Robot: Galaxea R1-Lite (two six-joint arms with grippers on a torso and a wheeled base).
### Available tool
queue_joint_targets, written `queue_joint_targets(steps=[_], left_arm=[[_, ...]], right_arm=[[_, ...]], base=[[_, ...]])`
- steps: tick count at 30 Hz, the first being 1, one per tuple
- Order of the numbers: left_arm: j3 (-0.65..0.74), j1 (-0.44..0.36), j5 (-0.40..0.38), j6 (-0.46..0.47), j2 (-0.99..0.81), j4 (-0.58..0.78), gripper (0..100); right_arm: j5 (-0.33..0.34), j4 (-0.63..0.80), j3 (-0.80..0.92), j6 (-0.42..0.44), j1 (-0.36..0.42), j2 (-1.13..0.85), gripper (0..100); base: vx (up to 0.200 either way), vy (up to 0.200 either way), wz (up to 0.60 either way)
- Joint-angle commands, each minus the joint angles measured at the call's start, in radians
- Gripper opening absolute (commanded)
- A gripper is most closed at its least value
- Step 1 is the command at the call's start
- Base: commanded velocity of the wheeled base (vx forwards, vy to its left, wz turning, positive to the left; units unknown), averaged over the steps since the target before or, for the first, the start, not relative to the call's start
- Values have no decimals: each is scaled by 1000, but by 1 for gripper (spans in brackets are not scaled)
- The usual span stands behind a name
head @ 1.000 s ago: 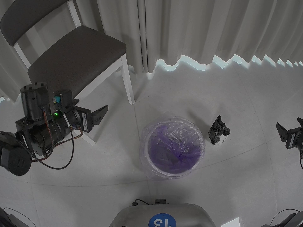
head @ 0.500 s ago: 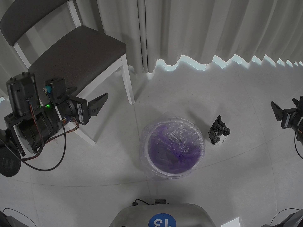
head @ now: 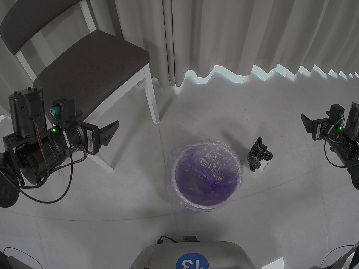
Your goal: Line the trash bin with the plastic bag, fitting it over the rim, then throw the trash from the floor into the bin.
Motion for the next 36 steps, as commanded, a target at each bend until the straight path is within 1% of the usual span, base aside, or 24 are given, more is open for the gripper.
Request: queue_joint_targets(steps=[1,5,7,10,11,13,16,19,23,24,27,28,29,31,33,36], left_arm=[[-32,-3,26,23,9,13,100],[-29,-7,46,31,12,12,100],[-20,-19,47,31,7,12,100],[-2,-35,46,26,4,9,100],[11,-38,46,23,2,4,100],[26,-46,44,20,-5,1,100],[61,-55,43,16,-34,1,100],[81,-55,41,16,-50,1,100],[90,-50,40,14,-56,2,100],[90,-50,38,11,-54,2,100],[103,-50,35,-21,-51,1,100],[112,-53,37,-60,-47,-1,100],[120,-55,37,-78,-47,-1,100],[129,-55,37,-90,-47,-2,100],[153,-52,35,-115,-53,-19,100],[195,-49,37,-135,-54,-91,100]], right_arm=[[-14,-4,-4,-33,-21,75,100],[-31,-5,-8,-35,-38,104,100],[-22,-4,-3,-23,-40,105,100],[-10,-1,-14,19,-41,142,100],[7,-1,-29,51,-40,187,100],[24,-1,-50,74,-40,227,100],[87,-1,-101,114,-40,319,100],[122,2,-138,135,-40,360,100],[207,7,-175,192,-38,409,100],[216,8,-181,201,-38,420,100],[224,8,-204,217,-37,454,100],[224,8,-219,218,-37,487,100],[224,7,-225,220,-37,506,100],[224,7,-231,220,-37,521,100],[225,5,-253,220,-34,559,100],[230,5,-296,227,-32,601,100]], base=[[0,0,0],[0,0,0],[0,0,0],[0,0,0],[0,0,0],[0,0,0],[0,0,0],[0,0,0],[0,0,0],[0,0,0],[0,0,0],[0,0,0],[0,0,0],[0,0,0],[0,0,0],[0,0,0]])
